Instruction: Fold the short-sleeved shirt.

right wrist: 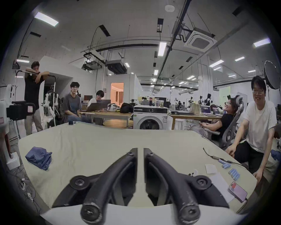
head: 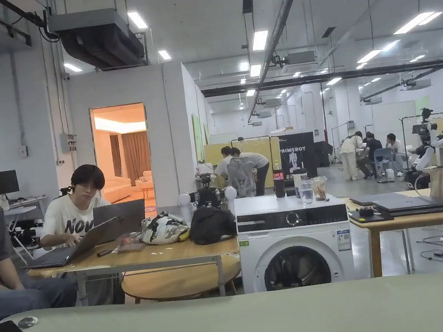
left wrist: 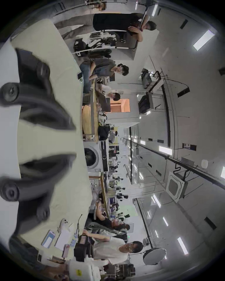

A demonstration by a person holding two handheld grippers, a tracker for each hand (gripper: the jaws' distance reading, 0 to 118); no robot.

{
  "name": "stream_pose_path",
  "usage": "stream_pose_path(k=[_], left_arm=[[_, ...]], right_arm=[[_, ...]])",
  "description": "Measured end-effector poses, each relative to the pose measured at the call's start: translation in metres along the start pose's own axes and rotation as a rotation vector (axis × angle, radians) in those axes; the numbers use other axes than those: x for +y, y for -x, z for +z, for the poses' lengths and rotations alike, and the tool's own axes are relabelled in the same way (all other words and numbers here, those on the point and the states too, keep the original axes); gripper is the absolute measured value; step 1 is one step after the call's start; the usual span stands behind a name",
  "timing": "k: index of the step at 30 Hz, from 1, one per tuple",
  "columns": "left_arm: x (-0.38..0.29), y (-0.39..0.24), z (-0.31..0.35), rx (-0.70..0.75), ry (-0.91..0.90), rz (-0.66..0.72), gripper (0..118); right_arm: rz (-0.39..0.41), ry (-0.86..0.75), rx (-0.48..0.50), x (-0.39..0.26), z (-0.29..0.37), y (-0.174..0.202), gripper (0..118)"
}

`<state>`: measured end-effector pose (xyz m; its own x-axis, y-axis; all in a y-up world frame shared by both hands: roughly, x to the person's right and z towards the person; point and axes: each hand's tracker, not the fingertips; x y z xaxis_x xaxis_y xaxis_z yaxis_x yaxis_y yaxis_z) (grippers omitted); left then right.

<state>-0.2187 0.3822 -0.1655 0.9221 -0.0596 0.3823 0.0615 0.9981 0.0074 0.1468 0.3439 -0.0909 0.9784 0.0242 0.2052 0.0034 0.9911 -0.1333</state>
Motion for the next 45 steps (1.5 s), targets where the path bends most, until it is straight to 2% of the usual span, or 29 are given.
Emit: stream_pose_path(k=[1,3,4,7,8,11,15,17,18,20,23,25,27,29,32,33,41,43,45], left_arm=[[0.0,0.004,-0.001,-0.032,0.012,0.025,38],[-0.002,0.006,-0.005,-0.048,0.038,0.081,84],[-0.006,0.007,-0.003,-0.051,0.023,0.083,90],[-0.013,0.004,-0.005,-0.043,0.035,0.085,90],[-0.016,0.005,-0.005,-0.052,0.044,0.09,90],[-0.026,0.0,-0.005,-0.04,0.055,0.076,91],[-0.035,-0.005,0.003,-0.008,0.028,0.059,95],[-0.025,-0.003,-0.005,-0.025,0.052,0.043,95],[-0.022,-0.003,-0.005,-0.014,0.082,0.081,95],[-0.025,0.005,-0.003,-0.08,0.057,0.17,95],[-0.028,-0.001,-0.009,0.018,0.086,0.107,95],[-0.037,0.001,-0.01,-0.026,0.094,0.025,95],[-0.044,0.001,-0.01,0.013,0.11,0.062,95],[-0.044,0.006,-0.012,-0.004,0.114,0.113,95],[-0.048,0.006,-0.011,0.001,0.112,0.106,95],[-0.048,0.005,-0.011,0.004,0.121,0.093,95],[-0.039,0.008,-0.006,-0.005,0.091,0.108,95],[-0.037,0.009,-0.005,-0.004,0.087,0.121,95],[-0.037,0.009,-0.004,-0.015,0.088,0.132,95]], right_arm=[[-0.004,-0.003,0.004,-0.001,-0.001,-0.001,11],[-0.008,-0.007,0.013,0.001,-0.001,0.003,35],[-0.018,-0.028,0.036,0.001,0.001,0.004,53],[-0.027,-0.03,0.08,-0.001,0.003,0.009,102],[-0.023,-0.023,0.096,-0.001,0.002,0.011,108],[0.005,-0.027,0.126,-0.009,0.0,0.012,109],[0.026,-0.039,0.098,-0.015,-0.001,0.014,109],[0.017,-0.057,0.095,-0.018,-0.001,0.013,109],[0.015,-0.033,0.106,-0.015,-0.005,0.013,109],[0.009,-0.018,0.093,-0.015,-0.008,0.014,109],[-0.002,-0.007,0.091,-0.014,-0.013,0.015,109],[-0.05,-0.005,0.096,-0.015,-0.014,0.015,109],[-0.05,0.006,0.086,-0.016,-0.015,0.017,109],[-0.021,-0.001,0.079,-0.02,-0.015,0.021,109],[0.047,-0.022,0.04,-0.02,-0.013,0.029,109],[0.047,-0.035,0.037,-0.021,-0.011,0.032,109],[0.048,-0.036,0.073,-0.017,-0.009,0.035,109],[0.036,-0.03,0.074,-0.017,-0.01,0.033,109],[-0.002,-0.004,0.119,-0.016,-0.012,0.031,109]])
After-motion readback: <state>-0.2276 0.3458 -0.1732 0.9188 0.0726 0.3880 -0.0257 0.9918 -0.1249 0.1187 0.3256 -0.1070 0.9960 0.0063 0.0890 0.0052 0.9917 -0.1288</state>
